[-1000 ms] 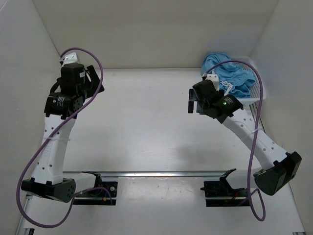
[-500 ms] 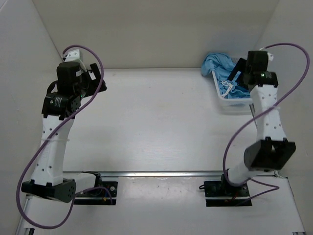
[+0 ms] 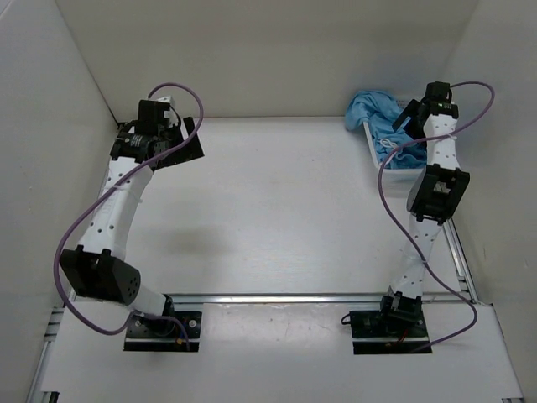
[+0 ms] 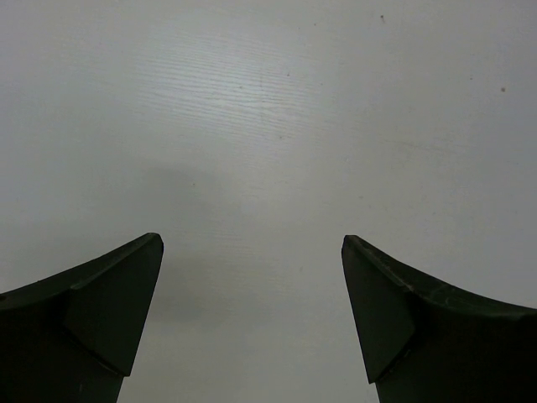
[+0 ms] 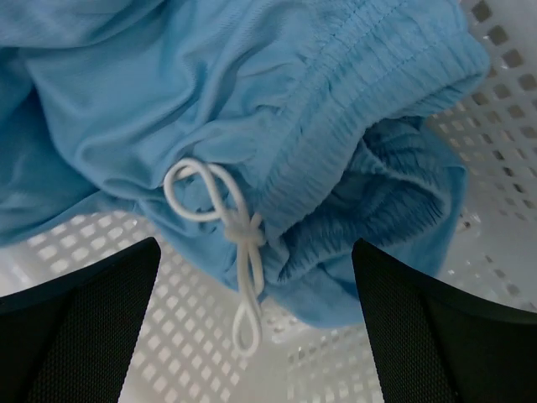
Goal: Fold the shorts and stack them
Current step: Grab the shorts from the pile, then move the shorts to the center of the board
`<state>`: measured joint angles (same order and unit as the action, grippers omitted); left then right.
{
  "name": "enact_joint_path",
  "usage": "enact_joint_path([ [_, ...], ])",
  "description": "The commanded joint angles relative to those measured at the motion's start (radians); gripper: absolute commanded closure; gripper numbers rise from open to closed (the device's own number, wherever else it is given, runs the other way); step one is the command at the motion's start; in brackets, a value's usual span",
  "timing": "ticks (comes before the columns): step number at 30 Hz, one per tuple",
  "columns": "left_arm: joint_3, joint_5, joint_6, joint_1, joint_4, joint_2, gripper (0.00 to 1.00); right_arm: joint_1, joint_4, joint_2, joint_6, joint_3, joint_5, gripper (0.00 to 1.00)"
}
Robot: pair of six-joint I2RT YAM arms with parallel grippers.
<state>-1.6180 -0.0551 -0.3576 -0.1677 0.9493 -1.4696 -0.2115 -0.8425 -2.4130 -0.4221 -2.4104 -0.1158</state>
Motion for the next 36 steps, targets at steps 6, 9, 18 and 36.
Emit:
enact_joint_path([
  [6,-0.026,-0.002,-0.017,-0.015,-0.014,-0.09,0.0,-0.014,0.066,-0.172,-0.079,-0.101,0.07,0.0],
  [9,-0.046,-0.002,-0.017,-0.015,-0.014,-0.12,0.0,-0.014,0.091,-0.196,-0.089,-0.089,0.108,0.15],
  [18,-0.057,0.008,-0.017,-0.024,-0.014,-0.143,0.0,-0.014,0.157,-0.055,-0.099,-0.079,0.091,1.0],
  [36,-0.106,0.138,-0.078,0.05,0.048,0.003,0.0,0.361,0.27,0.735,-0.049,-0.038,0.369,1.0],
])
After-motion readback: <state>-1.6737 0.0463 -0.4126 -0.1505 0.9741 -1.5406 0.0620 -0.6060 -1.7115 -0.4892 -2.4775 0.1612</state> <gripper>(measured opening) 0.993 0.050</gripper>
